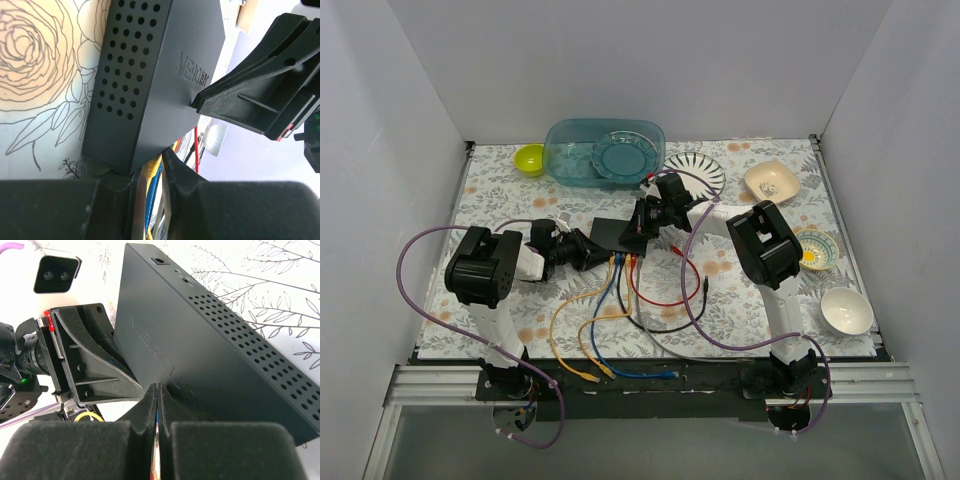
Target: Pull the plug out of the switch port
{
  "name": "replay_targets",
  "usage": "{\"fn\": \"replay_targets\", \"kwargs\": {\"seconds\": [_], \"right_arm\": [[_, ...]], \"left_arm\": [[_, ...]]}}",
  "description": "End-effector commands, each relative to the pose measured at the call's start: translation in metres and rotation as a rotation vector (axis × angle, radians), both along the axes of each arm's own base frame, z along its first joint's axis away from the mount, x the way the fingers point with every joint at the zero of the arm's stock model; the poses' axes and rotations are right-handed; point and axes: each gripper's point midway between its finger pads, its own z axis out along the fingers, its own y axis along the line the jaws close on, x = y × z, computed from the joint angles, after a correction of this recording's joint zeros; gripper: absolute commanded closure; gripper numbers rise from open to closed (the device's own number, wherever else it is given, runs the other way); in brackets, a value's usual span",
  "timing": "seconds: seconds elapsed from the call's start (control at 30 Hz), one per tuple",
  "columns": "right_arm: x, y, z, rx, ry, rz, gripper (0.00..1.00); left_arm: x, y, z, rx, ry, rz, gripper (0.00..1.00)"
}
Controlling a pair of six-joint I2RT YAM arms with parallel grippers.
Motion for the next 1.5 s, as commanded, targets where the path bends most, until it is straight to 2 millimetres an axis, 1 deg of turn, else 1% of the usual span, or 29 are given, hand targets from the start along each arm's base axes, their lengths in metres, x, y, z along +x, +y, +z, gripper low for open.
{"fn": "replay_targets", "kwargs": {"seconds": [0.0, 0.33, 0.4, 0.47, 0.5, 0.53, 0.57, 0.6, 0.63, 0.67, 0.7, 0.73, 0.8, 0.87, 0.9, 0.93, 0.97, 1.03, 1.07, 1.1, 1.17, 1.2, 1.27, 1.3, 1.33, 1.37, 1.4, 1.43, 1.47], "right_arm": [[-0.006, -0.018, -0.042, -0.123, 0.044, -0.022, 0.99], [0.000, -0.021, -0.045, -0.116, 0.052, -0.038, 0.99], [0.002, -0.022, -0.043, -0.114, 0.047, -0.042, 0.99], [0.003, -0.022, -0.041, -0.112, 0.042, -0.045, 0.99], [0.003, -0.022, -0.039, -0.110, 0.040, -0.043, 0.99], [0.003, -0.022, -0.038, -0.109, 0.039, -0.043, 0.99], [0.003, -0.023, -0.038, -0.110, 0.038, -0.043, 0.99], [0.003, -0.023, -0.036, -0.111, 0.033, -0.044, 0.99], [0.002, -0.024, -0.037, -0.113, 0.034, -0.043, 0.99], [0.002, -0.024, -0.036, -0.115, 0.033, -0.043, 0.99], [0.002, -0.025, -0.036, -0.116, 0.030, -0.042, 0.99], [0.001, -0.025, -0.035, -0.116, 0.029, -0.041, 0.99], [-0.001, -0.027, -0.037, -0.123, 0.031, -0.037, 0.99], [-0.001, -0.028, -0.037, -0.127, 0.021, -0.034, 0.99], [-0.004, -0.030, -0.038, -0.140, 0.035, -0.032, 0.99], [-0.005, -0.031, -0.038, -0.142, 0.034, -0.029, 0.99], [-0.006, -0.032, -0.040, -0.145, 0.035, -0.029, 0.99], [-0.007, -0.033, -0.039, -0.149, 0.033, -0.027, 0.99], [-0.006, -0.033, -0.039, -0.149, 0.032, -0.027, 0.99], [-0.007, -0.033, -0.040, -0.150, 0.036, -0.025, 0.99], [-0.007, -0.033, -0.039, -0.150, 0.032, -0.025, 0.99], [-0.007, -0.033, -0.040, -0.152, 0.033, -0.024, 0.99], [-0.007, -0.033, -0.041, -0.154, 0.036, -0.023, 0.99], [-0.006, -0.033, -0.041, -0.154, 0.035, -0.023, 0.99], [-0.007, -0.033, -0.043, -0.156, 0.039, -0.022, 0.99], [-0.007, -0.033, -0.043, -0.156, 0.042, -0.022, 0.99], [-0.007, -0.033, -0.044, -0.156, 0.041, -0.024, 0.99], [-0.007, -0.033, -0.045, -0.156, 0.044, -0.023, 0.99], [-0.007, -0.033, -0.046, -0.156, 0.047, -0.024, 0.99]], "left_arm": [[-0.020, 0.013, -0.031, 0.107, 0.115, 0.044, 1.00], [-0.050, 0.017, -0.025, 0.112, 0.160, 0.023, 1.00], [-0.053, 0.023, -0.025, 0.139, 0.179, 0.040, 1.00], [-0.047, 0.032, -0.010, 0.167, 0.143, 0.079, 1.00], [-0.043, 0.046, -0.010, 0.210, 0.164, 0.134, 1.00], [-0.034, 0.055, 0.010, 0.225, 0.108, 0.174, 1.00], [-0.030, 0.065, 0.015, 0.254, 0.103, 0.214, 1.00], [-0.031, 0.091, 0.008, 0.341, 0.154, 0.292, 1.00], [-0.019, 0.104, 0.022, 0.377, 0.134, 0.341, 1.00], [-0.013, 0.121, 0.026, 0.436, 0.149, 0.395, 1.00], [-0.027, 0.136, 0.015, 0.505, 0.263, 0.434, 1.00], [-0.019, 0.156, 0.017, 0.583, 0.273, 0.510, 1.00], [-0.026, 0.186, 0.007, 0.615, 0.367, 0.609, 1.00], [-0.028, 0.197, 0.003, 0.606, 0.397, 0.644, 0.84], [-0.023, 0.202, 0.002, 0.585, 0.395, 0.659, 0.77], [-0.021, 0.201, 0.003, 0.569, 0.394, 0.659, 0.55], [-0.016, 0.197, 0.007, 0.542, 0.379, 0.648, 0.47], [-0.005, 0.193, 0.014, 0.511, 0.346, 0.641, 0.33], [0.001, 0.187, 0.021, 0.474, 0.326, 0.623, 0.27], [0.012, 0.185, 0.031, 0.449, 0.278, 0.618, 0.25], [0.024, 0.176, 0.050, 0.382, 0.205, 0.606, 0.23], [0.034, 0.161, 0.065, 0.315, 0.121, 0.561, 0.23], [0.043, 0.138, 0.084, 0.221, 0.022, 0.486, 0.25], [0.048, 0.110, 0.103, 0.135, -0.065, 0.396, 0.27], [0.047, 0.095, 0.106, 0.110, -0.087, 0.349, 0.29], [0.048, 0.085, 0.105, 0.097, -0.096, 0.312, 0.30], [0.039, 0.049, 0.104, 0.098, -0.123, 0.199, 0.33], [0.038, 0.035, 0.105, 0.104, -0.136, 0.160, 0.33], [0.029, 0.012, 0.094, 0.109, -0.117, 0.093, 0.33]]}}
